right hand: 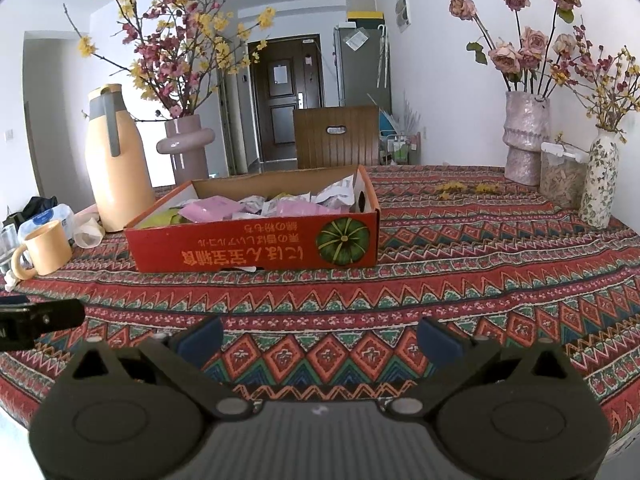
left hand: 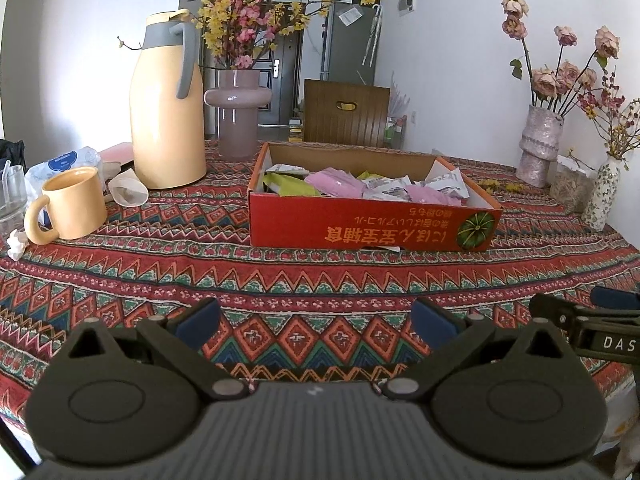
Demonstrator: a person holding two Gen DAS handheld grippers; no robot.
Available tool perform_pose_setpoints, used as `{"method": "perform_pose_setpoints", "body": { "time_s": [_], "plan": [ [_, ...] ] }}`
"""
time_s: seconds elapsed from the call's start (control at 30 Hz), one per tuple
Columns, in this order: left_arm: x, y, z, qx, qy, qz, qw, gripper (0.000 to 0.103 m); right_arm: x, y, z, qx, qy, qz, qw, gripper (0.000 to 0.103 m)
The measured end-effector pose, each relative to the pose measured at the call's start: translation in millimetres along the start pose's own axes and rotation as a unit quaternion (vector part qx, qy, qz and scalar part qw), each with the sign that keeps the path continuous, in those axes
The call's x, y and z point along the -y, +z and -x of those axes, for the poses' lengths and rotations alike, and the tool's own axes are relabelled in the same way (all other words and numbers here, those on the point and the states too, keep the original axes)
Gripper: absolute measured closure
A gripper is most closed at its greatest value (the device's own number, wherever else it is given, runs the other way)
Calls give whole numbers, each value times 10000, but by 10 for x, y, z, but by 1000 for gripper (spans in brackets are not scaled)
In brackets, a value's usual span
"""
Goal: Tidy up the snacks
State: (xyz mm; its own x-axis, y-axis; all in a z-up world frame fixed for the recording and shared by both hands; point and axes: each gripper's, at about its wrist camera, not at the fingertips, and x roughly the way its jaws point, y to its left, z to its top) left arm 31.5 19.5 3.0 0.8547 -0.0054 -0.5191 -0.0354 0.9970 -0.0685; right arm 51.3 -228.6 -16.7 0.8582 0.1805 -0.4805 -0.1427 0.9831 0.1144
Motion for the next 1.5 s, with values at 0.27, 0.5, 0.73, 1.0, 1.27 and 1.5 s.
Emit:
{"method": "perform_pose_setpoints", "body": {
  "time_s": [0.27, 0.5, 0.73, 1.0, 1.27, 1.5],
  "plan": [
    [0, -1, -1, -1, 3, -5, 10000, 0, -1, 0, -1, -1, -1, -1, 10000, 0],
    [3, -10, 3, 5, -6, -8, 10000, 0, -3, -1, 0, -3, 0, -1, 10000, 0],
    [6, -15, 3, 8, -6, -13, 10000, 0, -3, 0, -2, -10, -1, -3, 10000, 0],
    [5, -19, 6, 36, -17, -20, 10000, 0, -4, 0, -3, -14, -1, -4, 10000, 0],
    [5, -21, 19, 45, -77, -25, 10000, 0, -3, 2, -2, -17, 0, -3, 10000, 0],
    [18, -30, 19, 23, -121, -36, 9999, 0, -3, 2, -3, -17, 0, -3, 10000, 0]
  ]
}}
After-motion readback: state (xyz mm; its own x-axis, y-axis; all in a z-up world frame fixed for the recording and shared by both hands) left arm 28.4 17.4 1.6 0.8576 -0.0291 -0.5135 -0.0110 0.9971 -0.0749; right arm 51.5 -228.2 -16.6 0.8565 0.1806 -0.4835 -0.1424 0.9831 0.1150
